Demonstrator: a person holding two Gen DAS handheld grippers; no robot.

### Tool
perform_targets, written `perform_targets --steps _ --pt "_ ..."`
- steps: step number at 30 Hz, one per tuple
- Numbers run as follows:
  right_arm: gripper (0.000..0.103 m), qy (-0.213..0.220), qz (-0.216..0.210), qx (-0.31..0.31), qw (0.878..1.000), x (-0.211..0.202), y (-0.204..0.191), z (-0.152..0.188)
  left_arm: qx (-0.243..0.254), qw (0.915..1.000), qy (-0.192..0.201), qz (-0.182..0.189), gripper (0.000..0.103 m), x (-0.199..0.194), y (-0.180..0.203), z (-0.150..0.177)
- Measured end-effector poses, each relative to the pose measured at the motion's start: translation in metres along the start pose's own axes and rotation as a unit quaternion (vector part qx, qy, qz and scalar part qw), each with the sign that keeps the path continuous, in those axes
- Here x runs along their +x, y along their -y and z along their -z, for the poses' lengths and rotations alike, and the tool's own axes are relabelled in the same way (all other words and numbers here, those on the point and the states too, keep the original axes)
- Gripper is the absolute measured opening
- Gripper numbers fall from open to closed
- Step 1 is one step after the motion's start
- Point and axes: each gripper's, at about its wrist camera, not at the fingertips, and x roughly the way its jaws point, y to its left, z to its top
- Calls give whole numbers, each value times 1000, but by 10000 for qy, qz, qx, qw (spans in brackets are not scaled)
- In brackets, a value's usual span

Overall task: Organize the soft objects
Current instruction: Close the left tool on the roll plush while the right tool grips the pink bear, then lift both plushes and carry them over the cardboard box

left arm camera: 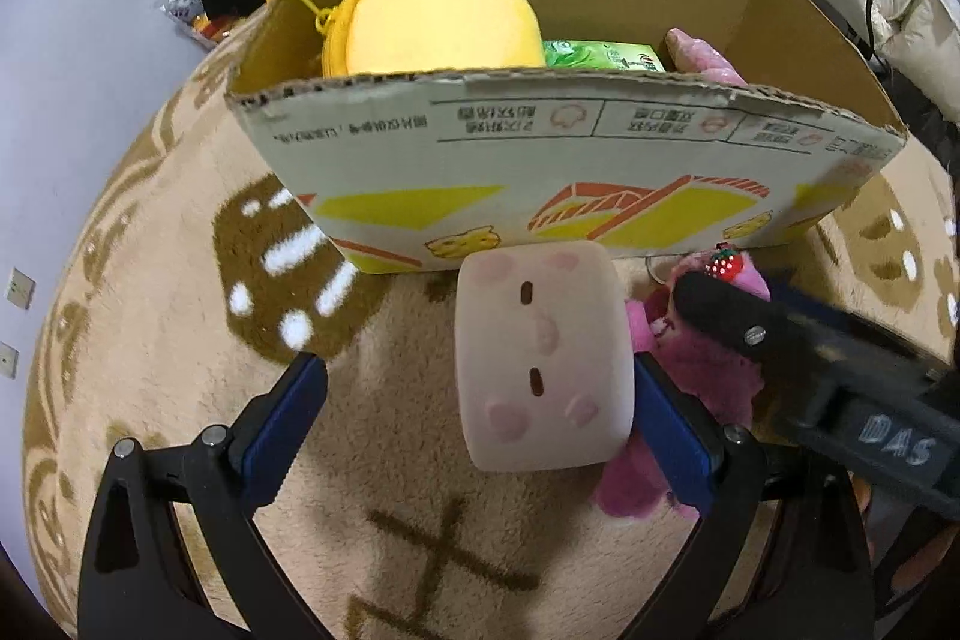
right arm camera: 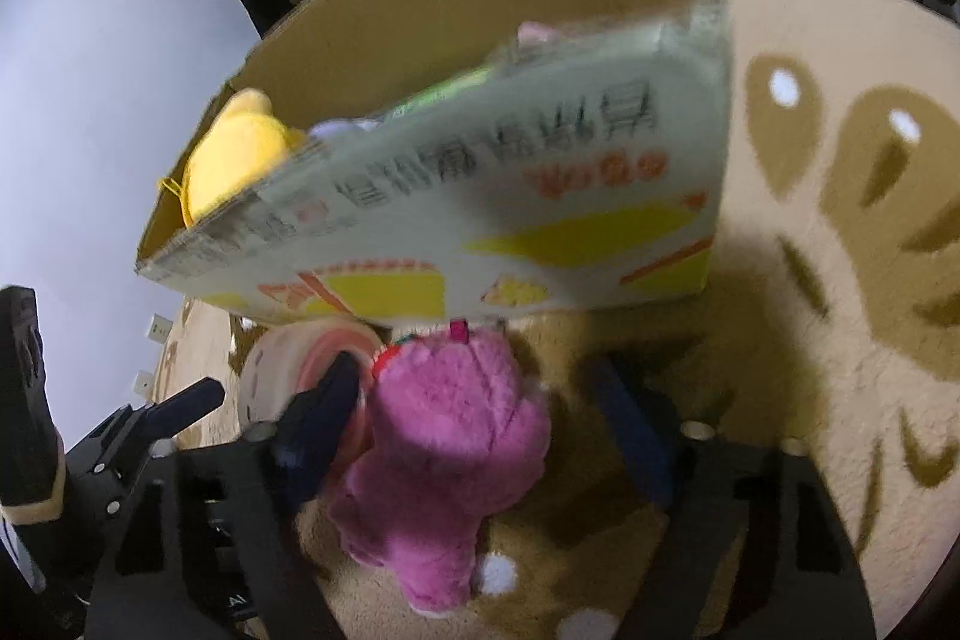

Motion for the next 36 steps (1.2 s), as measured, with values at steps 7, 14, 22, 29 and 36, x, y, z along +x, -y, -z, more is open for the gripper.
perform_targets --steps 7,14,22,29,36 --pt "52 40 -21 -208 9998 -2 -8 2 -218 9991 -200 306 79 12 -5 1" --pt "50 256 224 -383 9987 -11 -17 0 -224 9974 -291 620 50 11 1 7" --pt "50 602 454 -360 9965 -39 -11 4 -231 9988 -140 413 44 -4 2 21" --pt "49 1159 534 -543 9903 -79 -18 6 -366 9990 154 191 44 -34 -2 32" --pt "49 1730 647 -859 9790 -118 -40 10 -406 9975 581 -24 43 -75 -3 39"
